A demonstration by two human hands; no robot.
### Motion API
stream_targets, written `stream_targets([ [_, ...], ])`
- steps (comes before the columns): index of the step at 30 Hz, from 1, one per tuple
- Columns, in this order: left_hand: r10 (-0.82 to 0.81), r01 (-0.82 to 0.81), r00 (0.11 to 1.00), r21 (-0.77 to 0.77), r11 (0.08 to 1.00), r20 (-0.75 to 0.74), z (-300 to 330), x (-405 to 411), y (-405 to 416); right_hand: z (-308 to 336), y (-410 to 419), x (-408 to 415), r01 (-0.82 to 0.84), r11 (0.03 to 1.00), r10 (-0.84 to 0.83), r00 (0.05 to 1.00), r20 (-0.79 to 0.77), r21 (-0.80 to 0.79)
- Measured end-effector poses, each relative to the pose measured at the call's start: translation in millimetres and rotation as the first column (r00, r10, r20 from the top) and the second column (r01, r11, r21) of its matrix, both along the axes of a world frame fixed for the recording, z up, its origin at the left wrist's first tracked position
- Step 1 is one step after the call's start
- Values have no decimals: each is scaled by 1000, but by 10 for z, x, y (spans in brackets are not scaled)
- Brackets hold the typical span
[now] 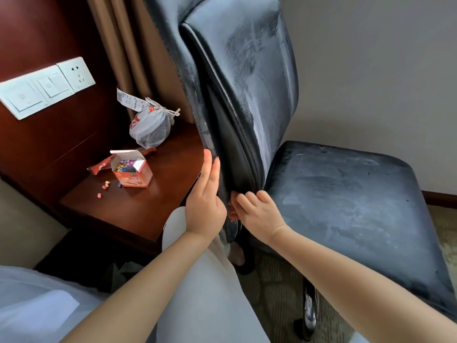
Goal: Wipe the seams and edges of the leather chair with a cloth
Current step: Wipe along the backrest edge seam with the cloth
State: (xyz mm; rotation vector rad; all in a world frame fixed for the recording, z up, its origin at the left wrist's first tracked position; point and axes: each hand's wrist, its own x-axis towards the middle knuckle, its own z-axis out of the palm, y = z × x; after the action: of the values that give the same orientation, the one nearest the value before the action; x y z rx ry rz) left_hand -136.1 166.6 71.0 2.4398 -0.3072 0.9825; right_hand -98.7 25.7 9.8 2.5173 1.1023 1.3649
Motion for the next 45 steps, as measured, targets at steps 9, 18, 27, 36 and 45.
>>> stream_targets([
  [9,40,-40,999,-6,999,-12,36,-25,-15,-328,-13,-75,1,1000,-2,997,-71,-19],
  [18,77,-78,997,-25,997,-10,21,1,-101,-317,24,-46,49,997,-57,990,-132,-67],
  [27,44,-45,999,-36,998,-22,48,-55,-71,336,40,-21,28,983,-35,999,39,179],
  [36,52,-52,997,16,999,-50,84,-83,9,221,43,-55,74,996,-74,997,-1,49],
  [45,39,-42,998,-58,997,-44,78,-82,-46,438,120,5,87,984,-104,989,103,155],
])
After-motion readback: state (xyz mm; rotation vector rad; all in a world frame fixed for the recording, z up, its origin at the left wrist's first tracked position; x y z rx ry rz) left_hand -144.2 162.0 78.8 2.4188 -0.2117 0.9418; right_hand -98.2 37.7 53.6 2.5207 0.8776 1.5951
